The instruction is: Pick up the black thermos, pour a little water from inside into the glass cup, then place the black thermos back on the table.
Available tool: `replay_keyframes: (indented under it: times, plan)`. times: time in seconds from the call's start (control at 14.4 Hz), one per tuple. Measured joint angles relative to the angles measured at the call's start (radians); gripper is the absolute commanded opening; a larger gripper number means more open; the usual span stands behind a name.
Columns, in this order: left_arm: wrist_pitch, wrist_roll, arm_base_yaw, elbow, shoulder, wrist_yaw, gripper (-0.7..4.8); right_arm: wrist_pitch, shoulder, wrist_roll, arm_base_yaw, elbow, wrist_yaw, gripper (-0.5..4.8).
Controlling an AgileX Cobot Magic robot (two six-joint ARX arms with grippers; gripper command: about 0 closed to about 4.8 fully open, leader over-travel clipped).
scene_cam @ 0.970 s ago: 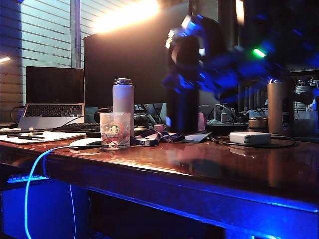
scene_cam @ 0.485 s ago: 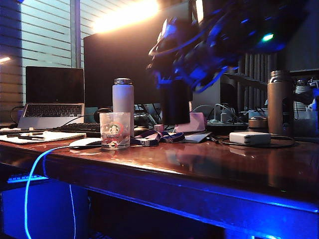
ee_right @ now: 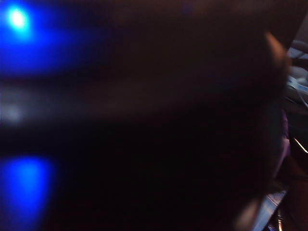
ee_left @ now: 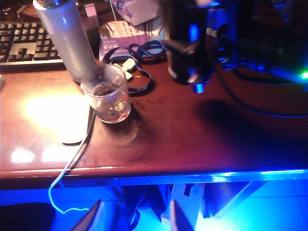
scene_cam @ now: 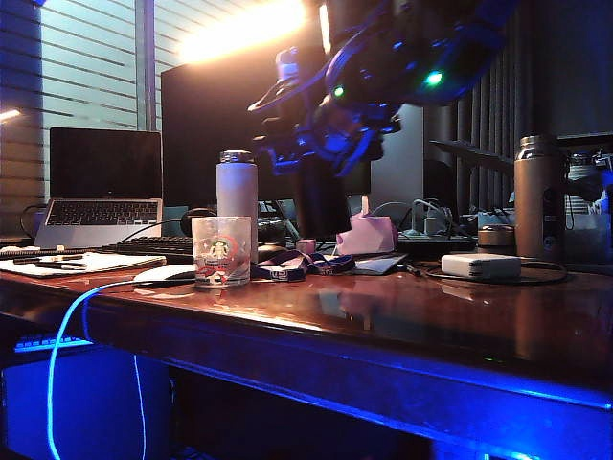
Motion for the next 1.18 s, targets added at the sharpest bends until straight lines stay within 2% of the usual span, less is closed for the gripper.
replay_keyframes:
  times: [0.35, 0.97, 1.18]
  plan:
    - [0.000, 0.000, 0.000, 0.000, 0.000, 0.000, 1.87, -0.119, 0.102, -0.026, -0.001, 0.118, 0.086, 1.06]
    - [0.000, 0.000, 0.000, 0.000, 0.000, 0.000, 1.87, -0.121, 0.102, 0.006, 0.000, 0.125, 0.076, 1.06]
    - [0.000, 0.000, 0.000, 0.000, 0.000, 0.000, 1.87, -0.125, 0.111, 0.013, 0.019, 0.153, 0.122, 1.06]
